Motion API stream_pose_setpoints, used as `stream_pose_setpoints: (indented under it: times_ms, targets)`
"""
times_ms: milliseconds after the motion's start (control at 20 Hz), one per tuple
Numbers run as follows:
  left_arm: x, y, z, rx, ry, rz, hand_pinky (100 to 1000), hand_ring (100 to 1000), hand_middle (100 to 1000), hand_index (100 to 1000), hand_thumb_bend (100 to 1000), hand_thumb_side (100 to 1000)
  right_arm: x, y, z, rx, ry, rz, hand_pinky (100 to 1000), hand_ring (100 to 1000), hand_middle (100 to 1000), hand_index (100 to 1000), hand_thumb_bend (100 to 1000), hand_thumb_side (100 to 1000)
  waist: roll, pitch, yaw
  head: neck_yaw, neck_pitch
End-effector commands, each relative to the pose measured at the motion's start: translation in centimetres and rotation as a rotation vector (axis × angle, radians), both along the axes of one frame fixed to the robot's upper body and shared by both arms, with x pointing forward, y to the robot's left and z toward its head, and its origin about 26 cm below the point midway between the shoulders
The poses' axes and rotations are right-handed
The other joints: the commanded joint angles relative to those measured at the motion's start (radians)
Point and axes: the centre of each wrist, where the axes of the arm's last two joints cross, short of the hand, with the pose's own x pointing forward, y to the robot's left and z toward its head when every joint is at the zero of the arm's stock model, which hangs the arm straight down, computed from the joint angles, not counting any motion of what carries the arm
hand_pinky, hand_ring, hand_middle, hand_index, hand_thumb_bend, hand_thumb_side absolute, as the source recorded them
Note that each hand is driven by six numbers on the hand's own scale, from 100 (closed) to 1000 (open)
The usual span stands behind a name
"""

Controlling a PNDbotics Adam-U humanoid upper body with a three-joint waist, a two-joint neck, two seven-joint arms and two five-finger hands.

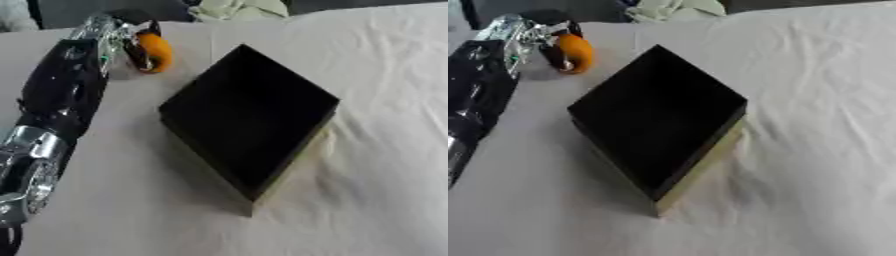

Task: Pick up objects on the table and place them in the box.

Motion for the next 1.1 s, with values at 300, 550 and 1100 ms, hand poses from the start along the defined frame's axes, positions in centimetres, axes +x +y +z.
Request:
stream_pose_setpoints:
  times_ms: [300, 550, 1100]
  targets:
    - [-0.3, 1.1, 1.4, 0.013, -0.073, 0.017, 166, 447, 463, 489, 414, 100, -0.3, -0.1, 0.7, -0.004, -0.025, -0.008, 771, 752, 667, 860, 287, 1000, -0.007, -0.022, 0.001, 0.001, -0.003]
    - [-0.4, 1.0, 1.6, 0.057, -0.154, 0.014, 100, 327, 347, 372, 465, 100, -0.3, -0.2, 0.6, 0.0, -0.023, -0.009, 771, 752, 667, 861, 285, 1000, -0.008, -0.026, 0.002, 0.001, -0.002]
    - [-1.3, 0.1, 4.6, 0.086, -0.316, -0.107, 100, 302, 323, 345, 461, 100, -0.3, -0.3, 0.6, 0.002, -0.024, -0.014, 771, 752, 667, 861, 286, 1000, -0.008, -0.037, 0.002, -0.004, 0.002]
